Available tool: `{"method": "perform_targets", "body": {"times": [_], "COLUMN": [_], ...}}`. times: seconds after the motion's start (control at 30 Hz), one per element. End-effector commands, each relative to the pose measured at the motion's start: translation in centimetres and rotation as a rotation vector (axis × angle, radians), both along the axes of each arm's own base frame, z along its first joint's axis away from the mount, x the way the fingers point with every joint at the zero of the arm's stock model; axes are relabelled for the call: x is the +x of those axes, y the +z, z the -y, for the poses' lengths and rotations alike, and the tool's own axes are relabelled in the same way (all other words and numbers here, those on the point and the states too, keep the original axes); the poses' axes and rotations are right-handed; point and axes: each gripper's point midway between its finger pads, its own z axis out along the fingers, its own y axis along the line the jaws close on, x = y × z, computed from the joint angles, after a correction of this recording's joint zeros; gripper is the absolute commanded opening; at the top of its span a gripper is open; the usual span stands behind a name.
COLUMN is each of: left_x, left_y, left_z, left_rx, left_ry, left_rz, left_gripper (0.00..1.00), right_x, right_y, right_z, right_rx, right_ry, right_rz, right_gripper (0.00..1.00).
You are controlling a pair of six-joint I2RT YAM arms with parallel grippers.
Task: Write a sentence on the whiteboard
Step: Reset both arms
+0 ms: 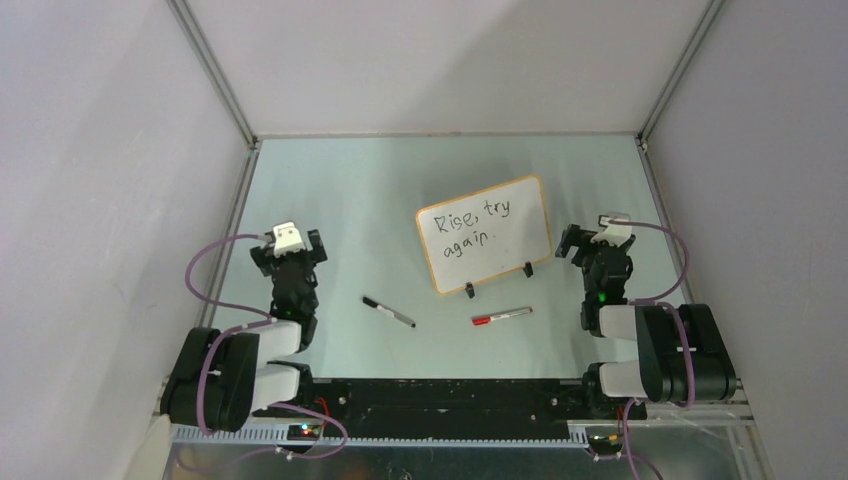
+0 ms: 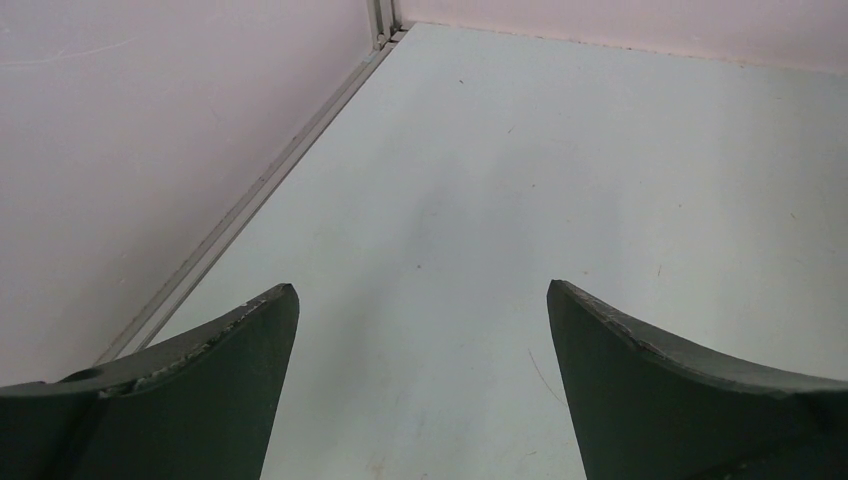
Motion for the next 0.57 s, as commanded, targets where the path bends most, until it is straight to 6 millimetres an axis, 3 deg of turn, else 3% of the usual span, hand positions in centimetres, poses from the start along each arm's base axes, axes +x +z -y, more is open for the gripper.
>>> {"method": "perform_targets", "body": {"times": [0.0, 0.3, 0.53], "left_x": [0.5, 2.7, 2.8], "left_y": [2.0, 1.4, 1.1], "left_z": [0.0, 0.2, 0.0], "left_rx": [0.004, -0.023, -0.033], "left_ry": [-0.005, -0.079, -0.085], "left_rz": [0.068, -0.017, -0.031], "left_gripper": [0.99, 0.99, 0.99], "right_x": [0.4, 0.4, 0.4], "right_y": [0.7, 0.7, 0.7], "right_z": [0.5, 0.5, 0.6], "right_rx": [0.011, 0.012, 0.011], "right_ry": [-0.033, -0.033, -0.033], "right_rz": [0.022, 0.021, 0.021], "right_gripper": [0.99, 1.0, 0.99]}}
